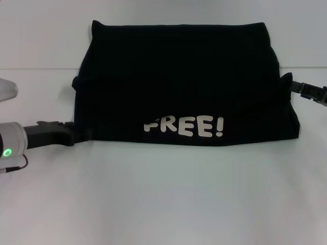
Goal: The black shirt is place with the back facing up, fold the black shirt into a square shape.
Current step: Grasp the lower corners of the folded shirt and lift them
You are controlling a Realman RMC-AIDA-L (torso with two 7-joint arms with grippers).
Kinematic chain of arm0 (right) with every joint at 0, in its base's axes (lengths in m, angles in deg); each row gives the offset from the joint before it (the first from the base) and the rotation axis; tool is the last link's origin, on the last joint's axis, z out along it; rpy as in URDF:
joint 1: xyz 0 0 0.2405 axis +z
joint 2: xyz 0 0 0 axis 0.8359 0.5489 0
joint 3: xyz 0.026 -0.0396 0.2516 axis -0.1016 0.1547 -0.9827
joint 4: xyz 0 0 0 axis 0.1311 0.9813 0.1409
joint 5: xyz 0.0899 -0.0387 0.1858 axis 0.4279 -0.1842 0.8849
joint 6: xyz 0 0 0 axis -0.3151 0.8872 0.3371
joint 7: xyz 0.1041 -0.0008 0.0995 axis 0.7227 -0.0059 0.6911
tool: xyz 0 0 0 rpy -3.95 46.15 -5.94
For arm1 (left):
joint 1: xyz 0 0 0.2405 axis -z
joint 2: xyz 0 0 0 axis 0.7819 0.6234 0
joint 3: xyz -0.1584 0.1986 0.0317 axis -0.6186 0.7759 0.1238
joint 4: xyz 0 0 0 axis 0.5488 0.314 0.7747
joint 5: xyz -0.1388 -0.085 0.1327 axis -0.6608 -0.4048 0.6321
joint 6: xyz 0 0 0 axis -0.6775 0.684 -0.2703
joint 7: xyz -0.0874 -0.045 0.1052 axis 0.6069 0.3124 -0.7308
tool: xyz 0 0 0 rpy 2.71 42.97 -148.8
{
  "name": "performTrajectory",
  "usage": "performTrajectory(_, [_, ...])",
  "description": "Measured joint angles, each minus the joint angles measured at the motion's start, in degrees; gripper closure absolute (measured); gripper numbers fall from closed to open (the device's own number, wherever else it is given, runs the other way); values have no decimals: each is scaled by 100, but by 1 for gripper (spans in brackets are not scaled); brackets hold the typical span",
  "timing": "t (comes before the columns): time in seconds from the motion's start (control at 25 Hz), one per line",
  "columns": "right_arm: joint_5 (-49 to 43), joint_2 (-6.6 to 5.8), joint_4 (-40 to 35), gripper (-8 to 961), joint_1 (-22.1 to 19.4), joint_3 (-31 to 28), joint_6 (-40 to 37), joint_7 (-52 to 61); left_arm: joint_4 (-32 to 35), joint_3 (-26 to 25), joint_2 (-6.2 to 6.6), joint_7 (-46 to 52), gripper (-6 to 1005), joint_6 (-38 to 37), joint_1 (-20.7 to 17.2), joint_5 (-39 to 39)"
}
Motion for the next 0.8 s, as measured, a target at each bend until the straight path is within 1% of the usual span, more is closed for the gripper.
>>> performTrajectory(0.12, [3,-1,8,328,0,-5,-1,0,5,127,-4,31,348,0,5,16])
performTrajectory(0.32, [10,-1,8,328,-1,7,-1,0,22,158,-5,40,358,1,23,12])
performTrajectory(0.4, [12,-1,8,327,-1,12,-1,0,19,196,-6,42,594,2,32,16])
performTrajectory(0.68, [2,-5,7,328,-1,23,-8,0,18,211,-6,43,858,28,28,18])
performTrajectory(0.8, [-19,-35,7,328,-1,39,-20,4,26,213,-6,43,961,34,23,19])
